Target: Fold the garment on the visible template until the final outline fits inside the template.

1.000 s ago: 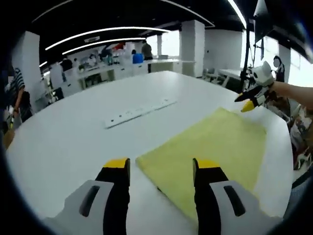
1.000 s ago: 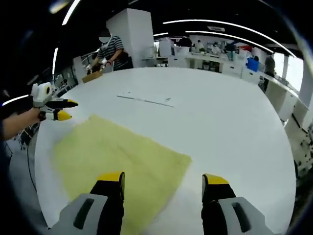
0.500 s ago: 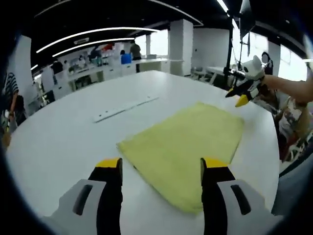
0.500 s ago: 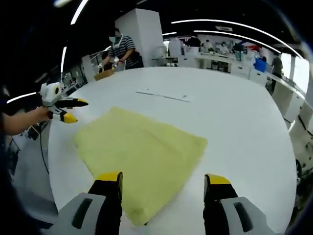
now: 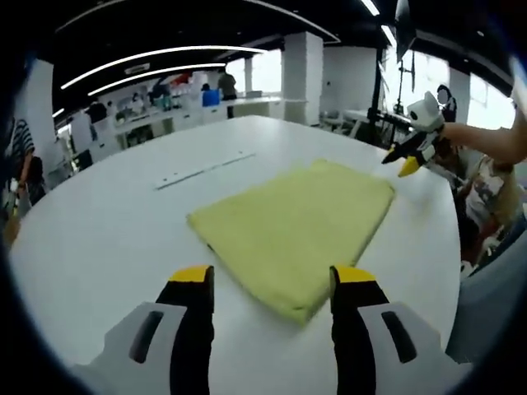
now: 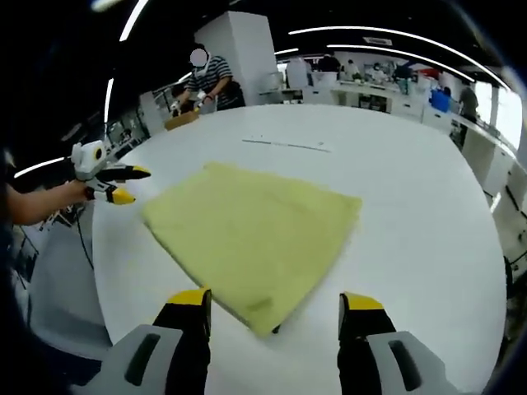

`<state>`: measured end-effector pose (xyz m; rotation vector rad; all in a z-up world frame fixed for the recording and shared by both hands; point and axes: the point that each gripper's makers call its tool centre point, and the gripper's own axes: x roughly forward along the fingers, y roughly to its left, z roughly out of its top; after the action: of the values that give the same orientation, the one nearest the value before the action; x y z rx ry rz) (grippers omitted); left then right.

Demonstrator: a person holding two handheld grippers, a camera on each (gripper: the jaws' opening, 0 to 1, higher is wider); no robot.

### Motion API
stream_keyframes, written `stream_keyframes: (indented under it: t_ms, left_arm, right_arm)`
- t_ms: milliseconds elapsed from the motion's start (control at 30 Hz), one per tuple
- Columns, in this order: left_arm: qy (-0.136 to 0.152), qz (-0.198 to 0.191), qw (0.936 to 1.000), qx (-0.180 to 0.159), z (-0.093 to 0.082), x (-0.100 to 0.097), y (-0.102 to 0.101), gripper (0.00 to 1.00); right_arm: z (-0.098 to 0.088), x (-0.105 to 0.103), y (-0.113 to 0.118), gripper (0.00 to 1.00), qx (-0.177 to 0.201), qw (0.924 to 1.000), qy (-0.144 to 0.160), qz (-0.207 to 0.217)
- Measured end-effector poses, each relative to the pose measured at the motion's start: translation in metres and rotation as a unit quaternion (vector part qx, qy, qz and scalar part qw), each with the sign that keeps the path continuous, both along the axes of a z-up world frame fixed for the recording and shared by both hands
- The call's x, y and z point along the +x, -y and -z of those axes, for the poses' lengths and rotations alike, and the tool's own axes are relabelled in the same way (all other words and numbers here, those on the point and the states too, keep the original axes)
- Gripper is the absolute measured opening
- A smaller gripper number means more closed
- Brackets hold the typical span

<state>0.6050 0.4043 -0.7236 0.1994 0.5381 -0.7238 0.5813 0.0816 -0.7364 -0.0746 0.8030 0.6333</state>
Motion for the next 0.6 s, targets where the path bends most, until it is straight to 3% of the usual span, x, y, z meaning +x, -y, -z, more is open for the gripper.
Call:
stream_keyframes:
  t_ms: [333, 600]
  left_arm:
    - [-0.037, -0.017, 0.9991, -0.013, 0.024, -0.022, -0.003, 0.38]
    - [-0.062, -0.042, 0.9965, -0.037, 0.032, -0.025, -0.004, 0.25]
  right_arm:
    - [0.019, -0.017, 0.001, 0.41, 0.010, 0.9996, -0.023, 0.010]
    - [0.030, -0.017, 0.003, 0.16, 0.034, 0.9978, -0.019, 0.054]
